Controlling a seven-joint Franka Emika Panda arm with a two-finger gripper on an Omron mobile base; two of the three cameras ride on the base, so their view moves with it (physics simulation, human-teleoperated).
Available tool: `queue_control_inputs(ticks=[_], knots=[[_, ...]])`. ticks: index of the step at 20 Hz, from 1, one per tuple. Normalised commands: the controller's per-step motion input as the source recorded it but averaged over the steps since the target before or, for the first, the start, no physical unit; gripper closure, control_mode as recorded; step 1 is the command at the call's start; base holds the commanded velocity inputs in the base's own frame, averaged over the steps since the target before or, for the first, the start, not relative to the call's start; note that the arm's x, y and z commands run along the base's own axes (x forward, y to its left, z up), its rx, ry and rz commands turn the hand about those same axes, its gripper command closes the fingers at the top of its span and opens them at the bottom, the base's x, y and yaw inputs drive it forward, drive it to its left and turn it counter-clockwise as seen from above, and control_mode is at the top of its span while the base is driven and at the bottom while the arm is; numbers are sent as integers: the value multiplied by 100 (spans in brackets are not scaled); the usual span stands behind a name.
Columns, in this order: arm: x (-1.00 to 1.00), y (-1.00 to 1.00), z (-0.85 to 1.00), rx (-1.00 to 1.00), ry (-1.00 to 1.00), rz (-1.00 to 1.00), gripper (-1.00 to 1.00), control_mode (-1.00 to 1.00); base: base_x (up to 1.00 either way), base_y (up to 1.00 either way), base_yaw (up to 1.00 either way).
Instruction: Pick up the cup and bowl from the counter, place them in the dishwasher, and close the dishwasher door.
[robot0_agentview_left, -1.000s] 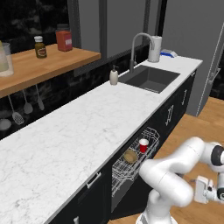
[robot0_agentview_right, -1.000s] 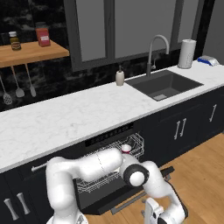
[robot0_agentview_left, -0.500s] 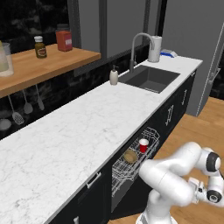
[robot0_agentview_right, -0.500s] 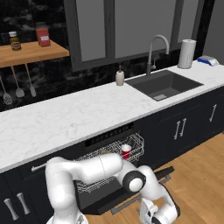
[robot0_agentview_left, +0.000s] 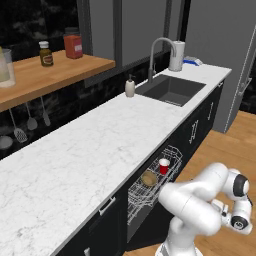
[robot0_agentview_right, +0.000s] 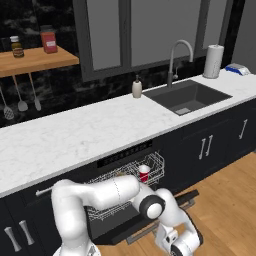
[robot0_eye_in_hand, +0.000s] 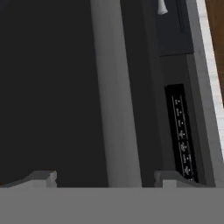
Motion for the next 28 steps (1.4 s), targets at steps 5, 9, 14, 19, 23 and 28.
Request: queue_control_inputs(ticks=[5,9,14,19,23,28], knots=[[74,59,35,5,-5,0,-100,-100,0,0,0],[91,84,48,6,-3,0,-100,-100,0,0,0],[95,99,59,5,-3,0,-100,-100,0,0,0],[100,100,54,2,0,0,-100,-100,0,0,0],[100,100,38,0,0,-2,-100,-100,0,0,0],[100,99,20,0,0,-3,-100,-100,0,0,0]])
